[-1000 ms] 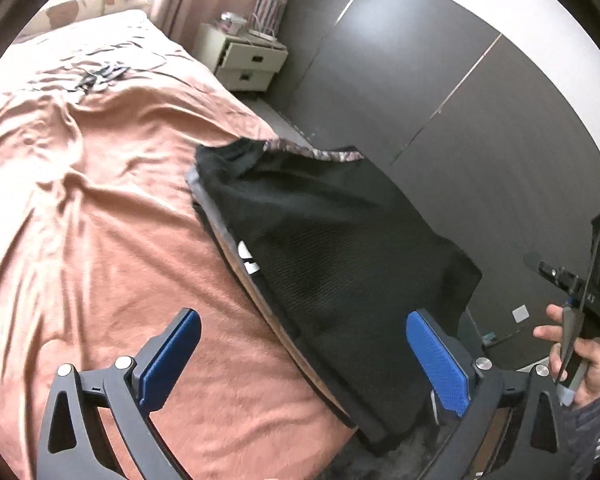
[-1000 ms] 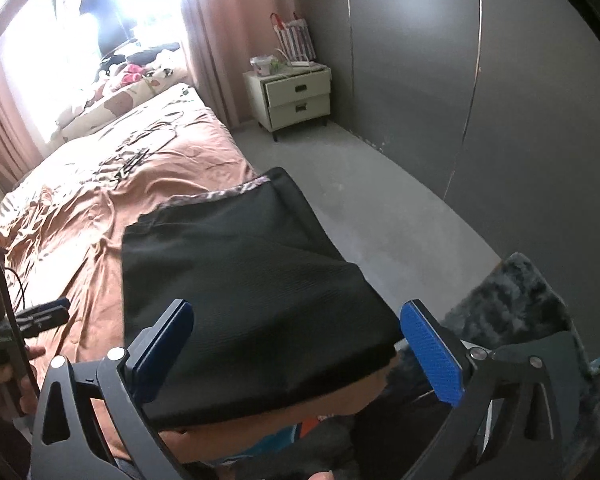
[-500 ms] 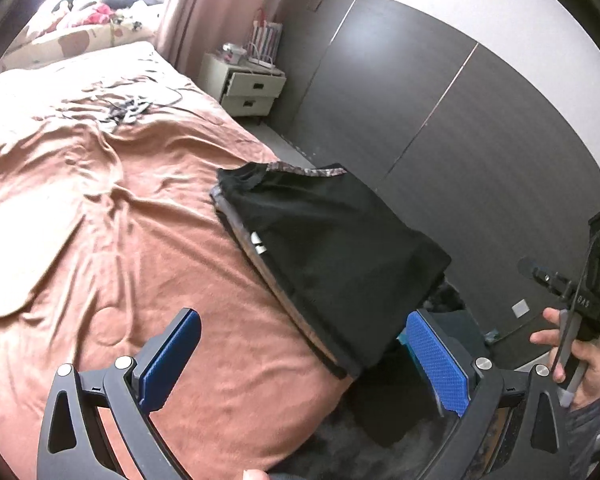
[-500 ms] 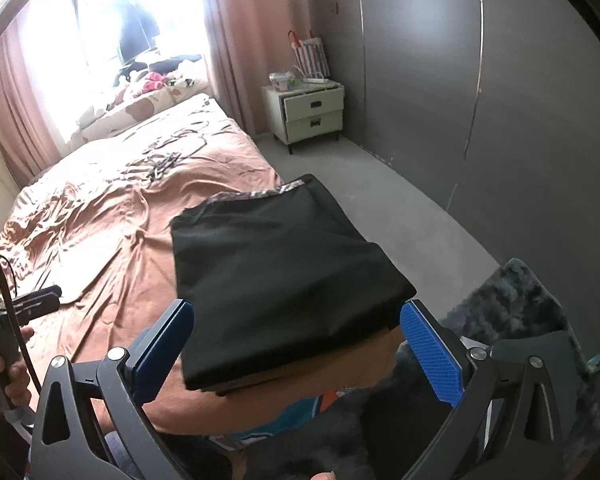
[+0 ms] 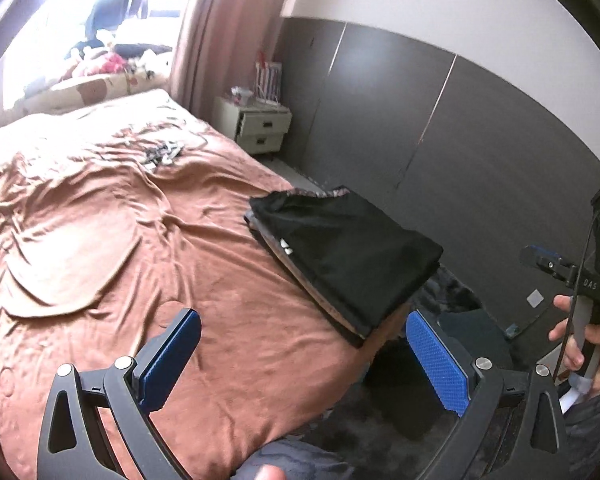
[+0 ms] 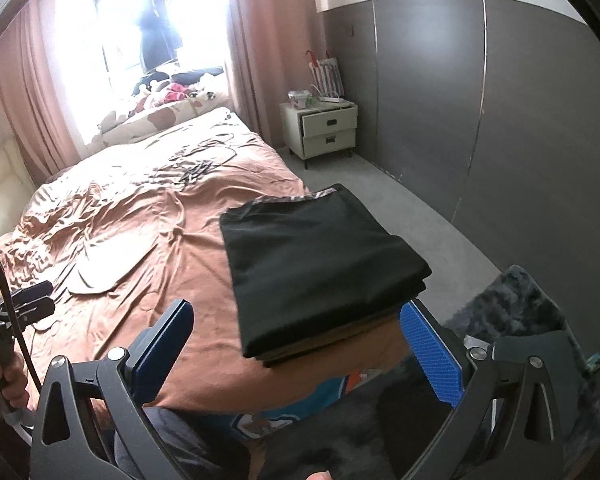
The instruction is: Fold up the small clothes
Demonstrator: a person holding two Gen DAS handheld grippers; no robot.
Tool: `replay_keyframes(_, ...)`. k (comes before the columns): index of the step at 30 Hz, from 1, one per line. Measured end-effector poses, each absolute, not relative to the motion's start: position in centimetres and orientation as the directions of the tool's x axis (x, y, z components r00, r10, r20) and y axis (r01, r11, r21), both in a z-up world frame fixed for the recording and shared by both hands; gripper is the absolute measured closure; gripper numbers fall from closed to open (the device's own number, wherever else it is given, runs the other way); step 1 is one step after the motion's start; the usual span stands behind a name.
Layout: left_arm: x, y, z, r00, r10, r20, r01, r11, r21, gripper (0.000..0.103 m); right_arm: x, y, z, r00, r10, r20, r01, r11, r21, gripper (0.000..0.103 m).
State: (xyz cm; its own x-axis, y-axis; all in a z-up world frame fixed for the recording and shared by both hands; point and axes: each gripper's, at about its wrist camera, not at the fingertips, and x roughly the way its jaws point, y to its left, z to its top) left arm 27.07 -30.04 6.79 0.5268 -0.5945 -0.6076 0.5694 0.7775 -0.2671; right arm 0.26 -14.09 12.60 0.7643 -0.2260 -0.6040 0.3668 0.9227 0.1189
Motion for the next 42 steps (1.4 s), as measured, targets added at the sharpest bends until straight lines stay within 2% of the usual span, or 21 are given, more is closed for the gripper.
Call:
replay_keyframes(15,18.4,-23.0,8.8,0.661,-0.548,-0.513,0.528,0.825,-0.201,0.0,-5.4,-7.7,11.9,0.811,-0.21,-0.546,0.318,0.942,0.111,0.0)
replay_keyframes(33,8.5,-16.5,7.3,0.752,-0.497,-0.434,0.463,0.866,-0.19,0.0,-11.4,-2.9,9.0,0.863,-0.193,-0.466,0.305,0.936,0.177,0.0)
replay_keyframes(42,5.9,-14.1,5.9,0.773,-0.474,-0.421,0.432,0.88,-0.197,0.0,-12.9,-0.3,7.0,0.866,-0.204,-0.456,0.297,0.944,0.143,0.0)
